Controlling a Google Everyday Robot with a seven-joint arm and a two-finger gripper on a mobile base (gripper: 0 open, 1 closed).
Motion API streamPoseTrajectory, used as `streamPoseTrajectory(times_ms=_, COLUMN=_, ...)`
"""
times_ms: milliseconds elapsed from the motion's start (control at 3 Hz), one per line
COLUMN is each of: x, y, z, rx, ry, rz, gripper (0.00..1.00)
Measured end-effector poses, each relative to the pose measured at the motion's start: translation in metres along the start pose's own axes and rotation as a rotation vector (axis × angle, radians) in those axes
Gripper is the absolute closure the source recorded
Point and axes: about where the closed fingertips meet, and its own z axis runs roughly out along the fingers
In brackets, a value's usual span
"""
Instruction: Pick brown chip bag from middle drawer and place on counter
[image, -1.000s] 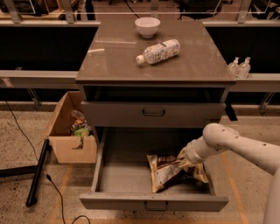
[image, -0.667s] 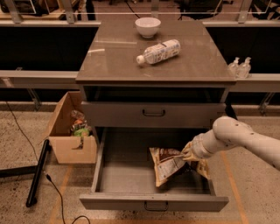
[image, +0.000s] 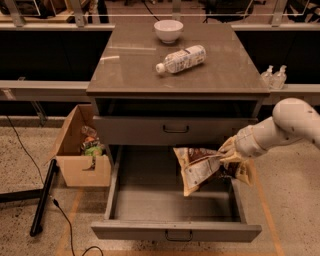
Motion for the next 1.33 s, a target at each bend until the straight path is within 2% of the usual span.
streamPoseTrajectory(times_ms=667, x=-0.044, y=-0.020, z=-0.130, rx=-0.031, ry=-0.100, rz=-0.013, gripper=1.00)
streamPoseTrajectory(times_ms=1000, x=-0.052, y=-0.017, z=-0.151, rx=-0.055, ry=-0.114, rz=-0.036, gripper=1.00)
streamPoseTrajectory(times_ms=1333, x=-0.052, y=-0.016, z=-0.148, rx=-0.060, ry=-0.114, rz=-0.035, gripper=1.00)
